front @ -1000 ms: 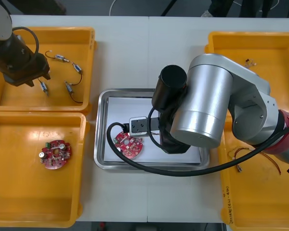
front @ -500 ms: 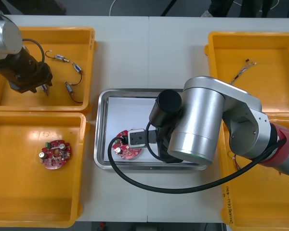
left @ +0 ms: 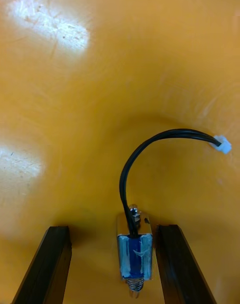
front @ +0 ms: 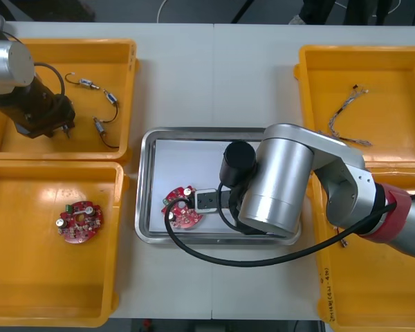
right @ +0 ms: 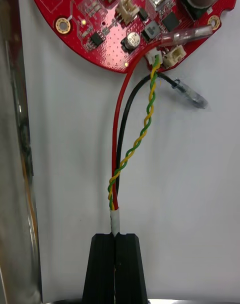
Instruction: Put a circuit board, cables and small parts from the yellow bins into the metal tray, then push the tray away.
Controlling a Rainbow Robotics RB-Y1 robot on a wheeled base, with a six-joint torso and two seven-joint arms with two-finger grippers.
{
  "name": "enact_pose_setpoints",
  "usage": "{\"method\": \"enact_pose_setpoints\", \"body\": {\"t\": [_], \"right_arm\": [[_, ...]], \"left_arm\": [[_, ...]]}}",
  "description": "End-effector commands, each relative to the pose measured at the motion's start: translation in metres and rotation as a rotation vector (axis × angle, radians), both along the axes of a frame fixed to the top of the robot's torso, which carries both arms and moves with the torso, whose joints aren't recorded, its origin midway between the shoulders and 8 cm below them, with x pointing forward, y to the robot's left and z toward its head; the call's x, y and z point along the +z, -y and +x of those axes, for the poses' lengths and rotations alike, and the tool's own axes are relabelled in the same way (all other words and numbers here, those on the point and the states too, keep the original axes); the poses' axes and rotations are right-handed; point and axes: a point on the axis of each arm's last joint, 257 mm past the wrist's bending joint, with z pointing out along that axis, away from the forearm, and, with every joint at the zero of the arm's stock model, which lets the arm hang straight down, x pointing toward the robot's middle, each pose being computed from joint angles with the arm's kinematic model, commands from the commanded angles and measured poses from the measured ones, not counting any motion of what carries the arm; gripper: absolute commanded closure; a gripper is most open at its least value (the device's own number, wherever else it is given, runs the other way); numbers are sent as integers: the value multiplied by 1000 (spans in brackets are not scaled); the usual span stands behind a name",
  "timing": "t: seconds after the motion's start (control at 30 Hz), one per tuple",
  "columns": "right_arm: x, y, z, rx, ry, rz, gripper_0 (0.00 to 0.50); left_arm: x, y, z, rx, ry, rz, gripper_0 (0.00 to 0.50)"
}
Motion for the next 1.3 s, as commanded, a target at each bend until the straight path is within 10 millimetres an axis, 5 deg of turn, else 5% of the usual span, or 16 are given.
{"method": "enact_pose_setpoints", "body": {"t": [0.03, 0.17, 0.2, 0.23, 0.27, 0.33, 0.37, 0.43, 0.47, 0.93, 1.3], "right_arm": [[-11, 4, -5, 17, -7, -21, 500], [-12, 3, -6, 18, -11, -20, 500], [-12, 3, -7, 19, -17, -18, 476], [-13, 3, -8, 20, -22, -17, 426], [-13, 2, -9, 21, -24, -16, 394], [-15, 4, -11, 19, -32, -17, 284], [-16, 4, -11, 18, -35, -17, 284], [-16, 4, -11, 16, -35, -17, 28], [-17, 5, -12, 14, -36, -19, 0], [-10, 2, -13, -23, -49, 3, 0], [38, -8, -8, -80, 2, 39, 0]], "left_arm": [[30, -11, 15, -94, 59, 73, 0], [24, -10, 15, -96, 63, 67, 0], [24, -11, 15, -96, 65, 67, 123], [22, -12, 15, -98, 65, 69, 458], [22, -12, 15, -99, 67, 67, 497], [21, -12, 14, -102, 65, 68, 500], [20, -11, 14, -103, 62, 65, 500], [21, -10, 14, -105, 64, 62, 500], [21, -10, 14, -107, 65, 63, 500], [62, -7, -13, -125, 5, 78, 500], [99, 3, -42, -155, -38, 117, 500]]}}
